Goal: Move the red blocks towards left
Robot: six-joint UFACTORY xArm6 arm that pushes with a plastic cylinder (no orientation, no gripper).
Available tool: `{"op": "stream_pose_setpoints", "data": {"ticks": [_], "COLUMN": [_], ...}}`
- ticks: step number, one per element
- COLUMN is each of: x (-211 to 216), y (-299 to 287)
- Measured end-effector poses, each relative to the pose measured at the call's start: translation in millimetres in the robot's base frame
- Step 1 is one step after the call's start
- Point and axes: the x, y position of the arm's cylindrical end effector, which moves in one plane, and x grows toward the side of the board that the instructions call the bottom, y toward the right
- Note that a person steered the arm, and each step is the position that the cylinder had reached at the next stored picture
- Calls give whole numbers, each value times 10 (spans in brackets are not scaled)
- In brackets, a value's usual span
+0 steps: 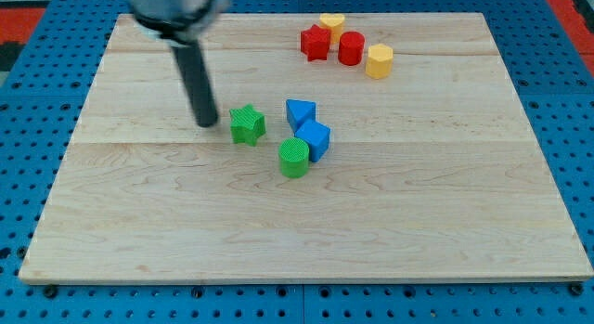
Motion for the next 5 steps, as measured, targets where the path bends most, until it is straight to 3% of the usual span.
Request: {"op": "stream_pose_setpoints", "data": {"ticks": [1, 5], "x": [174, 293], "y": [360, 181]}}
